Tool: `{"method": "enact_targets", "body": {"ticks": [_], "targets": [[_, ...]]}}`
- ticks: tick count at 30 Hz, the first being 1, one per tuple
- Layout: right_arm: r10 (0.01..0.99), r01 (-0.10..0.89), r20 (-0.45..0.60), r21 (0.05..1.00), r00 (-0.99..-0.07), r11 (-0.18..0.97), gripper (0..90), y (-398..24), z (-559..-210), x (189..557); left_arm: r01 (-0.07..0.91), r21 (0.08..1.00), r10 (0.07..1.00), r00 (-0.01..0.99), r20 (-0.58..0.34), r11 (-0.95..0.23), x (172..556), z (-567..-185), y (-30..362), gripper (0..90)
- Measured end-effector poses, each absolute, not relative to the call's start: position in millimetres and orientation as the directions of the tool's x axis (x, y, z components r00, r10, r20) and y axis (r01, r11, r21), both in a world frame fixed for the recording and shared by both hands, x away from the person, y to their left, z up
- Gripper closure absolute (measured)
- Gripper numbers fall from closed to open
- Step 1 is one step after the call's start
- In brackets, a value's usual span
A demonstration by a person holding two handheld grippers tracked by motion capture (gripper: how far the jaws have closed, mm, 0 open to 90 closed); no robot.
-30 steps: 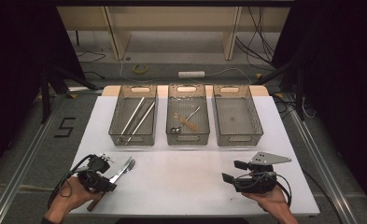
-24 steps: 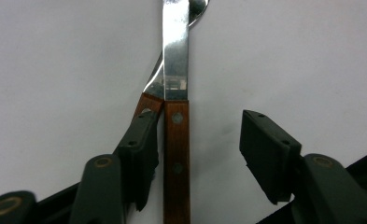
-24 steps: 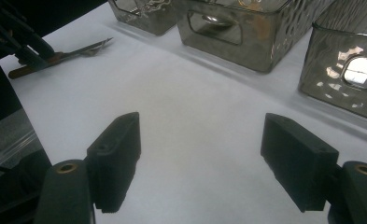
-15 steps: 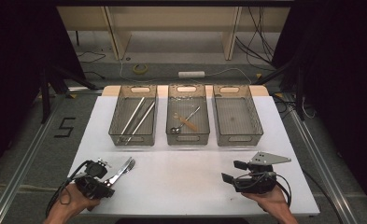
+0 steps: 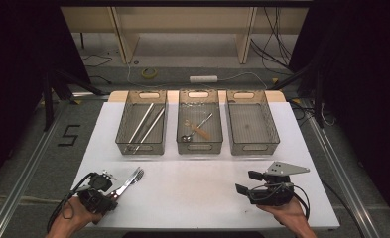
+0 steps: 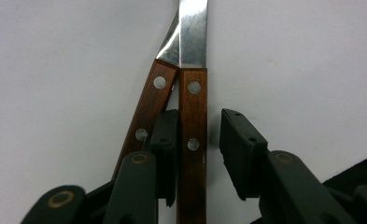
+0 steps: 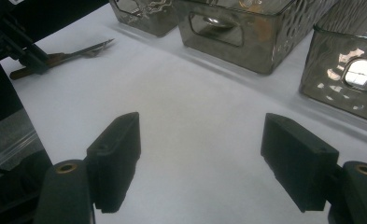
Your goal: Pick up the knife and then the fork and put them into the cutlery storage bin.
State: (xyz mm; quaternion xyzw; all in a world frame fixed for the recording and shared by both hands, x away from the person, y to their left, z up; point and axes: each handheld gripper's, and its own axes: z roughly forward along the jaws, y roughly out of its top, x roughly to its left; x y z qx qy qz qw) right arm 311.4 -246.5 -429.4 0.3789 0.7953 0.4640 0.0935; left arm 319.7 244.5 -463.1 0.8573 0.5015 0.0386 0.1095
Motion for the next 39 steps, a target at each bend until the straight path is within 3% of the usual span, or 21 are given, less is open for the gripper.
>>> {"method": "enact_targets", "body": {"ticks": [19,31,39], "targets": [[0.688,0.514,0.200,0.809,-0.697,0.286,29.6,-245.8,-429.5,311.4,0.809,0.248,0.833,0.553,-0.014,-0.532,317.0,-463.2,244.4,76.1],[0.683,0.511,0.204,0.812,-0.702,0.283,29.6,-245.3,-428.9,311.7,0.777,0.298,0.801,0.596,-0.062,-0.555,315.5,-450.0,236.1,76.2],[0.637,0.451,0.174,0.840,-0.751,0.302,29.6,-231.0,-419.8,305.6,0.713,0.324,0.719,0.684,-0.125,-0.622,323.1,-438.3,202.5,76.2]]}}
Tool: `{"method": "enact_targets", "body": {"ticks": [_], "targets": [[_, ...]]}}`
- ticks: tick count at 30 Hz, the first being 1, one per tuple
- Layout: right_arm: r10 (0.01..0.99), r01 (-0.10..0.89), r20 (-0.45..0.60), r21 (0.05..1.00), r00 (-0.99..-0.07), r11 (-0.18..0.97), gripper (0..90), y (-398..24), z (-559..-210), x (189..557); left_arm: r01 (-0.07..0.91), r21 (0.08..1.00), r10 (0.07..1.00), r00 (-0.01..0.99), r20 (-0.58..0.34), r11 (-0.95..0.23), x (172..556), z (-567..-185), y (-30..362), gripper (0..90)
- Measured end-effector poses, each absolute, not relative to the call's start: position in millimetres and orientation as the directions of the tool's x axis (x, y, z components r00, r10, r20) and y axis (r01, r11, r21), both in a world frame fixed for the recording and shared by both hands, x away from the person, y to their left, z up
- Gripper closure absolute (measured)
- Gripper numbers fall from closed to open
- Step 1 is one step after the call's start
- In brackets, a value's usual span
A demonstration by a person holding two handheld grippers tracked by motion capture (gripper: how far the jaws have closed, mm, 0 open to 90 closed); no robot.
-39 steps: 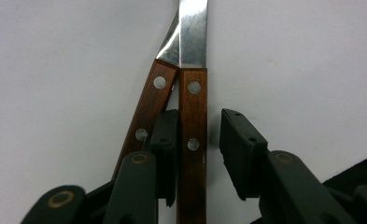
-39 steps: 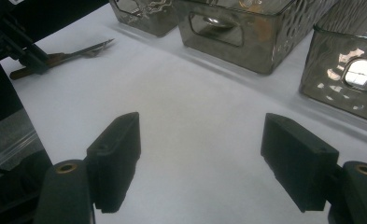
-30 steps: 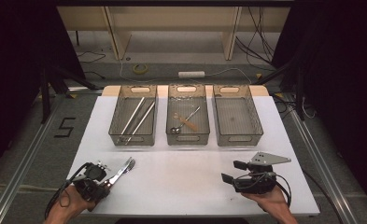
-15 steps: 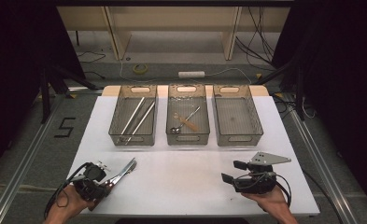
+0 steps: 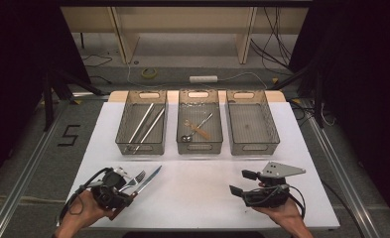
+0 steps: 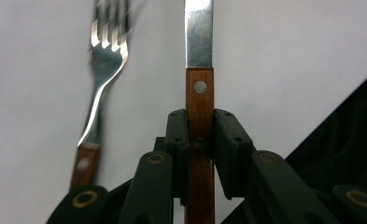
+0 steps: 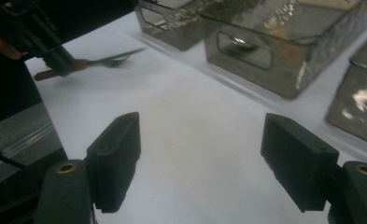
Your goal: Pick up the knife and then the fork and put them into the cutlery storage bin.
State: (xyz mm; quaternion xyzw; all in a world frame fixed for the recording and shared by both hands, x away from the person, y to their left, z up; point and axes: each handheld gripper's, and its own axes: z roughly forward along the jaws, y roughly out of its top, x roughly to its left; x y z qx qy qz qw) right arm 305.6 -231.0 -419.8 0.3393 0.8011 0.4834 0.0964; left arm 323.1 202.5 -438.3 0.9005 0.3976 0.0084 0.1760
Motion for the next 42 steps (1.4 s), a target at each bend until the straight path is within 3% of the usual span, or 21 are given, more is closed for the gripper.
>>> {"method": "enact_targets", "body": {"ticks": [20,42], "targets": [[0.463,0.257,-0.021,0.810,-0.886,0.528,29.7,-156.0,-419.8,292.7,0.513,0.325,0.480,0.859,-0.180,-0.795,345.9,-420.4,83.3,76.1],[0.292,0.036,-0.277,0.668,-0.916,0.744,37.1,-120.5,-442.7,289.6,0.470,0.276,0.409,0.878,-0.250,-0.839,350.1,-425.2,52.2,76.1]]}}
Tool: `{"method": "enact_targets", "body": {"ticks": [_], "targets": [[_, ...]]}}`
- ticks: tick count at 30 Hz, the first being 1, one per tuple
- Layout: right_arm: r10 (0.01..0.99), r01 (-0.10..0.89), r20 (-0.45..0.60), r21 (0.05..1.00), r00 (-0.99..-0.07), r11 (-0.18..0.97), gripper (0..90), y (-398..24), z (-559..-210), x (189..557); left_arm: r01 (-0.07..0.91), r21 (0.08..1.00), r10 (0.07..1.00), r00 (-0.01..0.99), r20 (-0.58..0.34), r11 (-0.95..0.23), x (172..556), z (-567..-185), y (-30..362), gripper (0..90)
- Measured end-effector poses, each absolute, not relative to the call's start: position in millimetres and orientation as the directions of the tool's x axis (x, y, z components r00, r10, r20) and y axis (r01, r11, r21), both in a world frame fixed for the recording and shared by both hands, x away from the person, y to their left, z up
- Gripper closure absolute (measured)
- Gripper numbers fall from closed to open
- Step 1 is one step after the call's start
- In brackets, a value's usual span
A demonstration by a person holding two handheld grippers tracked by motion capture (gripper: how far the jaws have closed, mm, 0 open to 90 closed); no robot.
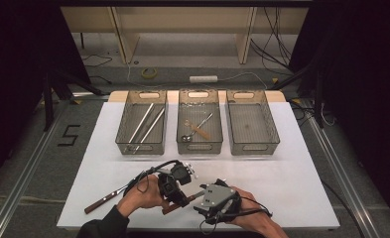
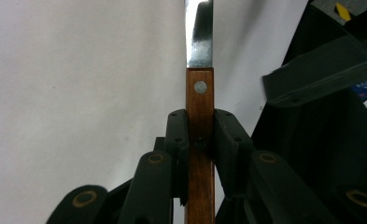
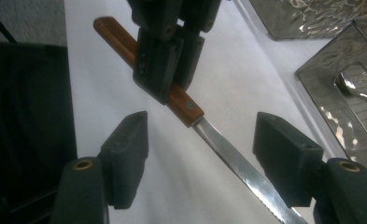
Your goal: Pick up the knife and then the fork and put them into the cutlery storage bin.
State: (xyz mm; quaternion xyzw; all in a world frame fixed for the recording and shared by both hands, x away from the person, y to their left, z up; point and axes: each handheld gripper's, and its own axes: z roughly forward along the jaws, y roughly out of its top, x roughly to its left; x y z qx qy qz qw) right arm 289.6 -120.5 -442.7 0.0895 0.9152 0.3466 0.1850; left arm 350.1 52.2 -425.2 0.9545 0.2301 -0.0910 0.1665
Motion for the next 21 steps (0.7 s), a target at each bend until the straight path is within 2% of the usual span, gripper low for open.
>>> {"method": "enact_targets", "body": {"ticks": [11,13,15,21], "targets": [[0.211,-0.055,-0.361,0.603,-0.908,0.796,45.4,-108.8,-454.9,288.6,0.455,0.266,0.391,0.882,-0.261,-0.850,348.8,-423.3,46.0,76.0],[0.162,-0.097,-0.388,0.569,-0.907,0.817,47.7,-108.8,-454.1,288.6,0.453,0.262,0.388,0.883,-0.263,-0.852,348.4,-423.2,45.4,76.0],[0.153,-0.121,-0.418,0.560,-0.895,0.820,50.4,-108.2,-454.7,288.7,0.445,0.256,0.381,0.886,-0.263,-0.858,348.3,-422.8,45.3,76.1],[0.123,-0.145,-0.435,0.533,-0.892,0.833,56.3,-105.2,-458.8,285.7,0.443,0.256,0.376,0.886,-0.270,-0.859,348.7,-421.9,44.6,76.0]]}}
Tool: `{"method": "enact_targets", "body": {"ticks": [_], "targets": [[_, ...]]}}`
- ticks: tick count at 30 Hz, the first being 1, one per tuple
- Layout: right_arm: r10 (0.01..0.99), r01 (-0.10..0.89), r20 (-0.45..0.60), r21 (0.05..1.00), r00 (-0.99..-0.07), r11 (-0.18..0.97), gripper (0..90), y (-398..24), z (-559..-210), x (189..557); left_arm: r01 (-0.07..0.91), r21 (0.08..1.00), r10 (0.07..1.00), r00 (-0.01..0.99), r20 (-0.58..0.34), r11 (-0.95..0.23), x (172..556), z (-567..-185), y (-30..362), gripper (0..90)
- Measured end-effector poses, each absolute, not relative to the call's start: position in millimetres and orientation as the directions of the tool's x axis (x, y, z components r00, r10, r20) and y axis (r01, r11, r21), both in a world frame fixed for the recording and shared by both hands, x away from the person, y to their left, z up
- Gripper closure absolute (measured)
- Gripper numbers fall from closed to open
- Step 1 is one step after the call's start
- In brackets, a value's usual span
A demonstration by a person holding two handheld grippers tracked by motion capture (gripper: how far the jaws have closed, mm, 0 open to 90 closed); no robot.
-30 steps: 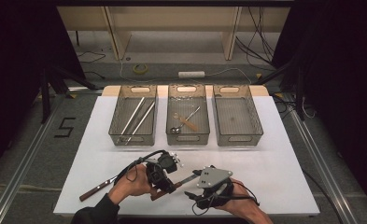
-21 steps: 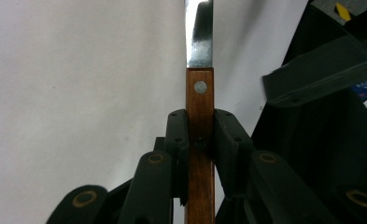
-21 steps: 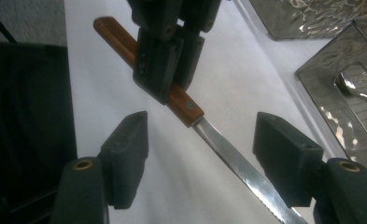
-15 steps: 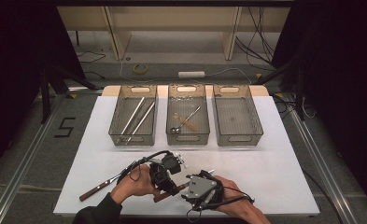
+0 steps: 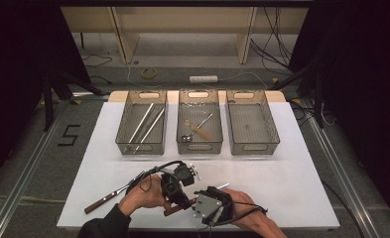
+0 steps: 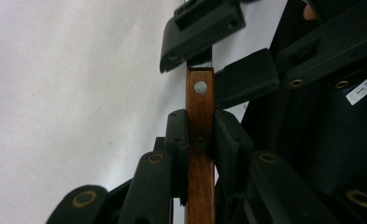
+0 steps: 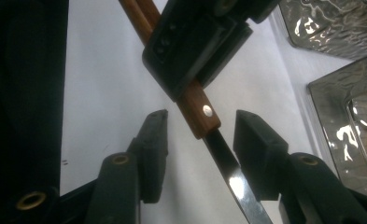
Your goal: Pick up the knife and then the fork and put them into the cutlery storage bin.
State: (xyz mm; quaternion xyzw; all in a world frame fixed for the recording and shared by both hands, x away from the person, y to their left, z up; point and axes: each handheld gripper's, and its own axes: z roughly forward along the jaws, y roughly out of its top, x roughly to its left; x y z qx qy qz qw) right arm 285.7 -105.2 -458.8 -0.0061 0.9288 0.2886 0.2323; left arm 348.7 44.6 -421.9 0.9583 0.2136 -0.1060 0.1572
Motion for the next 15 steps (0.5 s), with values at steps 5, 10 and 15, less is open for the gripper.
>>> {"method": "enact_targets", "body": {"ticks": [5,10,15], "targets": [[0.112,-0.168,-0.463,0.523,-0.879,0.836,61.7,-102.4,-461.0,283.1,0.441,0.252,0.370,0.885,-0.281,-0.862,348.1,-421.9,43.3,76.0],[0.091,-0.202,-0.495,0.507,-0.864,0.838,68.9,-101.9,-461.2,281.4,0.435,0.253,0.360,0.886,-0.293,-0.864,347.6,-421.0,42.7,76.0],[0.007,-0.264,-0.511,0.456,-0.859,0.850,76.1,-103.0,-461.2,281.5,0.432,0.261,0.349,0.884,-0.310,-0.863,347.1,-420.1,42.6,75.8]]}}
